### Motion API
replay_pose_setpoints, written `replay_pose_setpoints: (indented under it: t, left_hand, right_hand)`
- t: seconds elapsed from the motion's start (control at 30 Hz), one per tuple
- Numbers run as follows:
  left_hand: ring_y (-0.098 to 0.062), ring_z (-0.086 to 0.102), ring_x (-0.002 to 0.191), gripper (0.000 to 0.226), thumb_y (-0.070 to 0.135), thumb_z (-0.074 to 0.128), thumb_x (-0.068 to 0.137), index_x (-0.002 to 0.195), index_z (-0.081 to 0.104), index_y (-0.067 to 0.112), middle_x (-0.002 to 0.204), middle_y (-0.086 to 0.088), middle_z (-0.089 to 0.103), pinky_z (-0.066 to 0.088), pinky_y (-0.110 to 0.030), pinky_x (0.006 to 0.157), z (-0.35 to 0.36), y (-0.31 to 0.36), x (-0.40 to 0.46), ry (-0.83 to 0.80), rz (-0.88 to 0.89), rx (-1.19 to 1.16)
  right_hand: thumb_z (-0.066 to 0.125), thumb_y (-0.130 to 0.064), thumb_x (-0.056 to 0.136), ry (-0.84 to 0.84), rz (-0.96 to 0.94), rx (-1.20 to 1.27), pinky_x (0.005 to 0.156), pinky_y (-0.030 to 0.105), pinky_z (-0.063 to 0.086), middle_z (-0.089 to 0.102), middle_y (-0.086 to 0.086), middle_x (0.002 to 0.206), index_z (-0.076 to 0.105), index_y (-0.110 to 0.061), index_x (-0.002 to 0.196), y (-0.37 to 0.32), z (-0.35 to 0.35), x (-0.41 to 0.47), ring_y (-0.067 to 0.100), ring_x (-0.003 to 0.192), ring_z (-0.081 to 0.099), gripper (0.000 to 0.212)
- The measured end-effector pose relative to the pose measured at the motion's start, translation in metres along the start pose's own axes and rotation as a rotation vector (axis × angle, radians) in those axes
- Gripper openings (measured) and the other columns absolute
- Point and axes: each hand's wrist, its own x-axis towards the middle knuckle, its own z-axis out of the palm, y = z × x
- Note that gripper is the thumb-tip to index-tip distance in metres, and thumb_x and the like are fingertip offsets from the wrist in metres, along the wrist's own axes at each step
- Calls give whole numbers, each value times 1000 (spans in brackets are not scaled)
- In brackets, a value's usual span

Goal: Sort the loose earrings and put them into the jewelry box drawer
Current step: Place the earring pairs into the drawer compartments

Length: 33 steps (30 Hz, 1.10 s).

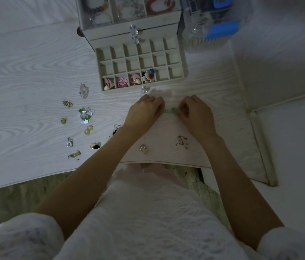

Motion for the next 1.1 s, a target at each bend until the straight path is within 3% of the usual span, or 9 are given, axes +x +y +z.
replay_pose_setpoints:
  t: [0.13,0.3,0.57,0.67,0.77,0.9,1.0,1.1]
  left_hand:
    - [-27,55,76,8,11,63,82,88,59,7,78,-10,62,38,-29,57,2,1,1,-9,-46,-39]
    - [-28,58,76,10,9,66,78,87,65,7,80,-11,63,38,-26,60,4,1,4,-40,-57,-66]
    - [-30,57,87,16,15,62,81,93,65,3,90,-14,63,43,-33,66,1,0,3,-110,-100,-45]
    - [-29,58,85,13,15,61,82,90,66,5,88,-13,63,48,-36,67,-1,1,1,-107,-94,-50]
    - [-28,58,85,13,16,60,83,90,65,6,88,-11,63,42,-32,60,-3,-2,-2,-108,-97,-16]
    - [-28,56,83,15,14,63,78,91,62,6,89,-12,61,35,-28,58,-7,-8,-6,-77,-110,15]
    - [-28,54,88,30,13,65,73,102,60,6,98,-12,60,43,-31,66,-5,-5,-4,-76,-132,-21]
    - [-29,55,92,32,12,63,75,106,62,9,103,-13,60,51,-36,73,1,1,3,-99,-59,-38]
  right_hand:
    - [62,-16,84,21,11,18,65,35,48,57,7,93,59,-8,89,0,2,0,20,80,56,10]
    - [68,-23,80,-55,-58,-50,70,27,38,54,7,110,59,-17,111,-5,2,2,24,101,48,33]
    - [62,-23,86,-22,-136,-4,66,29,43,59,3,96,67,-16,94,-9,5,9,20,86,56,12]
    - [60,-24,87,24,-108,-57,62,27,39,58,3,96,65,-14,89,-6,3,7,19,87,53,12]
    - [54,-25,90,66,-14,-96,63,26,32,57,8,99,64,-7,88,-5,1,10,21,88,51,20]
    - [55,-17,89,28,-41,3,70,29,42,53,10,110,60,-10,107,-2,-5,13,23,96,51,20]
    - [59,-14,84,-143,-137,17,76,27,39,43,8,130,51,-20,128,-2,-4,14,22,112,41,45]
    - [60,-10,83,-162,-189,-65,76,30,43,44,8,132,55,-17,124,-2,-2,17,26,113,41,41]
